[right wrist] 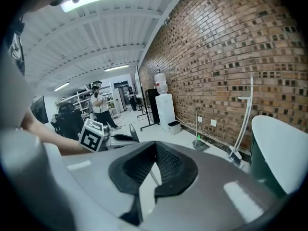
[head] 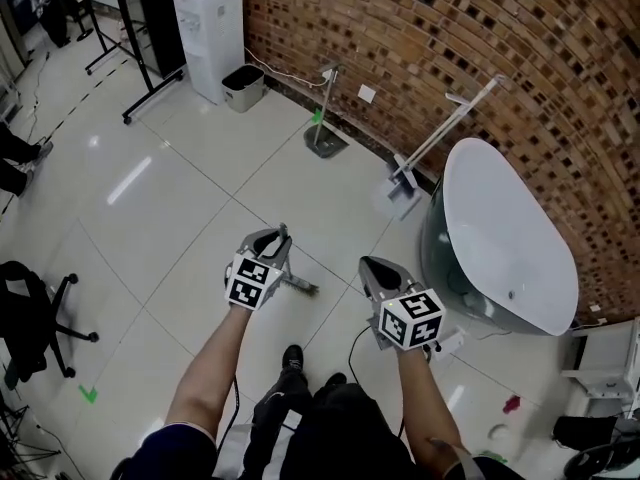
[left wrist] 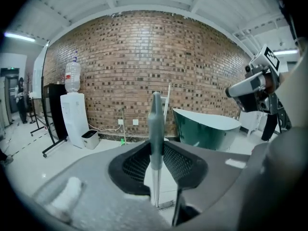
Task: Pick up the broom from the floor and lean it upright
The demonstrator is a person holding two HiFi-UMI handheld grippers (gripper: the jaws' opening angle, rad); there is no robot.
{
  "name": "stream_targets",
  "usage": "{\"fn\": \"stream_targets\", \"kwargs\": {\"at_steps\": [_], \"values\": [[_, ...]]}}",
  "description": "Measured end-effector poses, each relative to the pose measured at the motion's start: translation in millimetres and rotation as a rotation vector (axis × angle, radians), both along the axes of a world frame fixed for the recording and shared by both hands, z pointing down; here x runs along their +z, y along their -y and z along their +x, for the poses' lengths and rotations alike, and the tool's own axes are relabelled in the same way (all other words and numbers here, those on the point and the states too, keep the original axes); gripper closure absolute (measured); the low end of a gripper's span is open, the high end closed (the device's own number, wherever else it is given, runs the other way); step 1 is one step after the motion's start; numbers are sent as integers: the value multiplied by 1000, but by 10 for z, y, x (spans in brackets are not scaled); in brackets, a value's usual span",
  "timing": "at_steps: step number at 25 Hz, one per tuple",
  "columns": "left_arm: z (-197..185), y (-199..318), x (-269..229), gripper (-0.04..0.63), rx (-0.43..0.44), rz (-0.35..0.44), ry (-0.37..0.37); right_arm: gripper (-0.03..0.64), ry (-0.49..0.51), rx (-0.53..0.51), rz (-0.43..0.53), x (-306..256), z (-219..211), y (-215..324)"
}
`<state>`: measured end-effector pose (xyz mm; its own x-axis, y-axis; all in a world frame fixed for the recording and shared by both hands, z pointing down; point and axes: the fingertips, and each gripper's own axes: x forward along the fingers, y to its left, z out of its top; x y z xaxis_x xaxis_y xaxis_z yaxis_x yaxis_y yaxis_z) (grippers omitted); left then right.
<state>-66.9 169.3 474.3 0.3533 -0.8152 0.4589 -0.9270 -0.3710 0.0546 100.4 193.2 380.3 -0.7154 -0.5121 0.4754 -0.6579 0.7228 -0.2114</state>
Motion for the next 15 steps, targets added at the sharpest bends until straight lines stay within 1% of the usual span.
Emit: {"fn": "stream_targets", "kwargs": {"at_steps": [3,5,10,12,15], "values": [[-69,229,-357,506,-5,56,-40,617,5,27,48,-234,-44,217],[-60,422,-595,506,7,96,-60,617,12,42,74,-358,-77,373],[-34,925,-1108,508,23,189,-89,617,41,53,105,-495,-190,774],[-37,1160,-1208,509,23,205,-91,617,56,55,103,-482,-241,996],[-95,1502,-1171,509,18,187,-76,617,75,46,89,-397,-362,1358]]}}
